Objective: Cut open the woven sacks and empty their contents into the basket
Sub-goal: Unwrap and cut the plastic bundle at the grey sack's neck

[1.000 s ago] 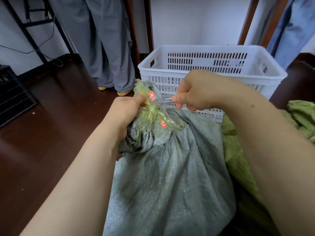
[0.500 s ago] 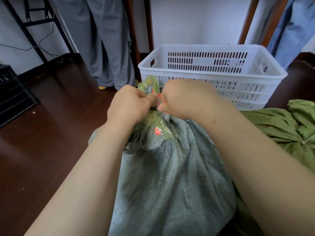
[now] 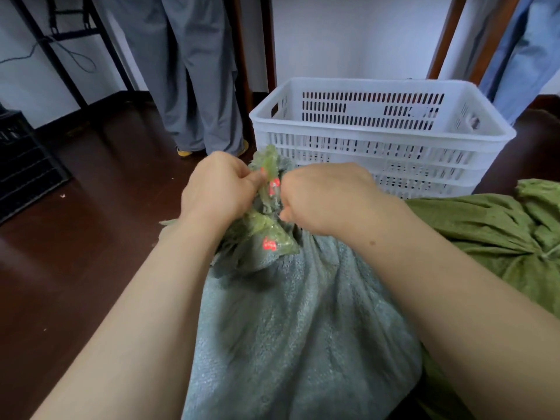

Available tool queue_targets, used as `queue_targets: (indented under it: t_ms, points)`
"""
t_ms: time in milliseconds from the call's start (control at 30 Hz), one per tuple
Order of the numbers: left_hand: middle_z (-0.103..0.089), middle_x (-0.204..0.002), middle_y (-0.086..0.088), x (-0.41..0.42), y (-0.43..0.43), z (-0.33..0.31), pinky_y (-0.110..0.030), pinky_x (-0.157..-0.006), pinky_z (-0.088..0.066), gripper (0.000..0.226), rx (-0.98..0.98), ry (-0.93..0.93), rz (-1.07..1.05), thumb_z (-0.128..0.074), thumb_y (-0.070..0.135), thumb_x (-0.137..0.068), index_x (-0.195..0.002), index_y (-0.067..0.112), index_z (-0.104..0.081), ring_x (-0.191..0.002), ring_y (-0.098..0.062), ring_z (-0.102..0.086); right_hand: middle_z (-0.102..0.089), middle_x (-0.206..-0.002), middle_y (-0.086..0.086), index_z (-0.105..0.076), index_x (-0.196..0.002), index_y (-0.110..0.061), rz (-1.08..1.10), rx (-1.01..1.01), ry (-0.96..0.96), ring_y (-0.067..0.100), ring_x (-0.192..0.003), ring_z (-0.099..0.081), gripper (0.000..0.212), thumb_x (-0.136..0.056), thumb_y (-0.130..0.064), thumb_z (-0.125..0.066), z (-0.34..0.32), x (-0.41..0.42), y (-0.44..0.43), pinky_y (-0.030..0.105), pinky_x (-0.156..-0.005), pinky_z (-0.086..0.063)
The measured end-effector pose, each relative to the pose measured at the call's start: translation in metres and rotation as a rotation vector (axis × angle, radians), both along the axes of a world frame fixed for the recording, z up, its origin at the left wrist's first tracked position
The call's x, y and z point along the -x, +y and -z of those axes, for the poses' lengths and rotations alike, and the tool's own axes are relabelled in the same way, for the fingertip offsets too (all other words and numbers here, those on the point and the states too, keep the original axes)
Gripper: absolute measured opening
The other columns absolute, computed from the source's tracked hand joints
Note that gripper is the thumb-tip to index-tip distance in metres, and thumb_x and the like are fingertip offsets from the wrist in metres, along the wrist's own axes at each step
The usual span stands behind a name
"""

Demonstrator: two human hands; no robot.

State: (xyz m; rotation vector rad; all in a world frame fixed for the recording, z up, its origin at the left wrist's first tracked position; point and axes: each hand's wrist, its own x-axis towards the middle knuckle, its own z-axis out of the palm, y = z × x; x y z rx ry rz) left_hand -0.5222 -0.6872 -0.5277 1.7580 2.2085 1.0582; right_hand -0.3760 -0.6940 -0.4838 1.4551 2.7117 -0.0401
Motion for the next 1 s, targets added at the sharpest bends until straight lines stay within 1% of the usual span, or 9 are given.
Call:
queue_targets:
  t_ms: [100,167,267,433,567,667,767,900,1000]
  points:
    - [-0.043,-0.048,-0.01,-0.006,0.001,-0.002,-0.036,-0.057,-0.037,0.047,0.069,-0.028,0.073,-0.067,0.029,-0.086,-0.053,-0.002,-0.056,-0.049,-0.024,-0.036,-0.039,-0.067,-0.003,-0.037,-0.069,-0.017,0.005,-0.106,0.05,0.018,-0.063,-0.042,0.032,-0.097,-0.02,-0.052,0.01,0.005,0.001,0.027,-0.05,-0.028]
    - [-0.042,-0.051,-0.013,-0.006,0.0,-0.003,-0.032,-0.058,-0.032,0.04,0.093,-0.045,0.096,-0.067,0.023,-0.086,-0.058,-0.005,-0.062,-0.05,-0.02,-0.03,-0.038,-0.066,-0.004,-0.043,-0.079,-0.022,-0.029,-0.163,0.079,0.02,-0.067,-0.043,0.02,-0.097,-0.019,-0.052,0.019,0.007,0.001,0.026,-0.048,-0.023]
    - [-0.052,-0.065,-0.031,-0.001,-0.001,0.0,-0.041,-0.058,-0.041,0.041,0.071,-0.051,0.073,-0.069,0.029,-0.085,-0.072,-0.009,-0.067,-0.056,-0.023,-0.036,-0.038,-0.065,-0.003,-0.041,-0.072,-0.018,-0.024,-0.134,0.072,0.017,-0.058,-0.039,0.027,-0.098,-0.019,-0.051,0.023,0.009,0.002,0.027,-0.049,-0.024]
    - [-0.065,-0.07,-0.022,0.019,-0.004,0.006,-0.039,-0.069,-0.05,0.035,0.015,-0.087,-0.152,-0.068,0.035,-0.085,-0.075,0.002,-0.072,-0.071,-0.036,-0.06,-0.04,-0.06,-0.004,-0.042,-0.061,-0.016,-0.012,0.007,-0.004,0.015,-0.055,-0.041,0.036,-0.095,-0.014,-0.054,0.021,0.0,0.005,0.024,-0.05,-0.03]
    - [-0.061,-0.069,-0.024,0.024,-0.003,0.006,-0.041,-0.071,-0.051,0.041,0.012,-0.129,-0.164,-0.066,0.038,-0.087,-0.079,-0.002,-0.071,-0.064,-0.03,-0.055,-0.042,-0.061,-0.004,-0.047,-0.063,-0.016,0.013,0.079,0.041,0.015,-0.057,-0.043,0.034,-0.096,-0.024,-0.055,0.017,-0.003,0.005,0.025,-0.055,-0.037]
    - [-0.053,-0.066,-0.015,0.029,-0.006,0.006,-0.035,-0.066,-0.045,0.048,0.041,-0.208,-0.141,-0.065,0.042,-0.087,-0.082,-0.005,-0.069,-0.063,-0.022,-0.046,-0.052,-0.061,-0.004,-0.067,-0.084,-0.013,0.049,0.331,0.225,0.008,-0.048,-0.045,0.023,-0.096,-0.029,-0.055,0.006,-0.021,0.016,0.017,-0.047,-0.04]
    - [-0.067,-0.074,-0.015,0.031,-0.013,0.001,-0.032,-0.068,-0.047,0.044,0.089,-0.365,-0.104,-0.06,0.046,-0.089,-0.081,0.006,-0.074,-0.065,-0.018,-0.048,-0.05,-0.052,-0.002,-0.068,-0.086,-0.007,0.204,0.531,0.465,0.006,-0.033,-0.034,0.023,-0.095,-0.024,-0.056,0.007,-0.047,0.039,0.014,-0.034,-0.028]
    - [-0.075,-0.08,0.0,0.014,-0.021,-0.015,-0.026,-0.07,-0.039,0.049,0.204,-0.528,0.06,-0.053,0.065,-0.083,-0.093,0.023,-0.076,-0.08,-0.016,-0.055,-0.064,-0.067,0.002,-0.065,-0.094,-0.004,0.373,0.772,0.951,0.005,-0.034,-0.027,0.048,-0.079,-0.049,-0.065,0.032,-0.043,0.046,0.015,-0.032,-0.023]
    - [-0.075,-0.08,-0.002,0.001,-0.023,-0.022,-0.025,-0.066,-0.038,0.039,0.192,-0.594,0.136,-0.061,0.059,-0.079,-0.093,0.026,-0.076,-0.074,-0.01,-0.059,-0.063,-0.064,0.0,-0.059,-0.099,-0.003,0.394,0.859,1.025,0.004,-0.036,-0.026,0.06,-0.067,-0.051,-0.073,0.048,-0.023,0.039,0.016,-0.033,-0.026]
